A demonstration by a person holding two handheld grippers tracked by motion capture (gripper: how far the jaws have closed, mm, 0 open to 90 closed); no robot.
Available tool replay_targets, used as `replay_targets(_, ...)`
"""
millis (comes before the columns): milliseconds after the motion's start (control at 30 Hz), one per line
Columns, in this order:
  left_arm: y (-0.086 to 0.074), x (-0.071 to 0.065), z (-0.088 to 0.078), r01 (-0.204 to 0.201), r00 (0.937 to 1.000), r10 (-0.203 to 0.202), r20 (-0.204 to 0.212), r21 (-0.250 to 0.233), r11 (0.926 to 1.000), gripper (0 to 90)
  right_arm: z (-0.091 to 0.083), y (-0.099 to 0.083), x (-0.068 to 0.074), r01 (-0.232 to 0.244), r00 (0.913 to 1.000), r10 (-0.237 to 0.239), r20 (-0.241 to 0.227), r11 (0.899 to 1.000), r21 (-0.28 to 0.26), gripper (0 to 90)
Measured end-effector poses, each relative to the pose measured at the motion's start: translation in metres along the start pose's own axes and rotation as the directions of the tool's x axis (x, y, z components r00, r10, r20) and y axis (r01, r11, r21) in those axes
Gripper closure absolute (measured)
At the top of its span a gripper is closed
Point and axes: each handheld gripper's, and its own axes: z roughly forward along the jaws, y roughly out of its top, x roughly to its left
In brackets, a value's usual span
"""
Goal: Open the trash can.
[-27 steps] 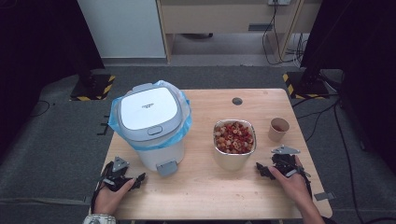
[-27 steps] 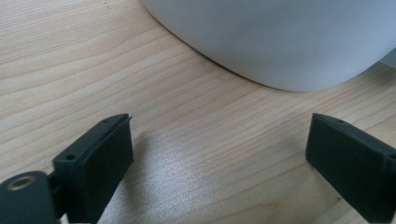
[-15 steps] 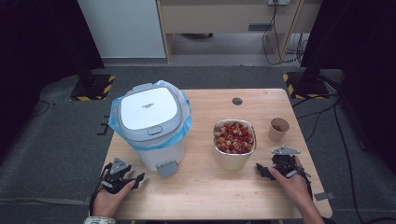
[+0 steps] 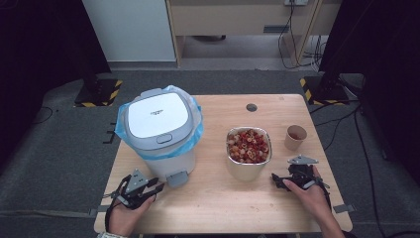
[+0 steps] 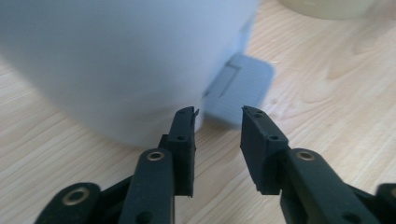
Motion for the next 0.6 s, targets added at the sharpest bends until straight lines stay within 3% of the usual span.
replay_targets(133,0.006,-0.008,0.006,-0.039,0.999,0.039,0.022,-0.005,0.9992,70.4,0.0,0.0,0.0,0.0,1.0,0.0,0.0,1.0,0.0,0.6)
replay_targets(200,0.008,-0.009,0.008,-0.038,0.9987,0.038,0.034,-0.014,0.9992,72.7,0.0,0.0,0.0,0.0,1.0,0.0,0.0,1.0,0.0,0.6)
replay_targets(333,0.012,-0.013,0.012,-0.066,0.9972,0.067,0.034,-0.026,0.9975,80.4,0.0,0.0,0.0,0.001,1.0,-0.001,-0.001,1.0,0.001,0.6)
replay_targets(500,0.02,-0.024,0.026,-0.131,0.991,0.131,0.026,-0.007,0.9914,89.0,0.0,0.0,0.0,0.0,1.0,0.0,-0.002,1.0,0.002,0.6)
replay_targets(600,0.026,-0.03,0.037,-0.166,0.986,0.166,0.016,0.015,0.986,89.6,0.0,0.0,0.0,-0.001,1.0,0.001,-0.003,1.0,0.002,0.6)
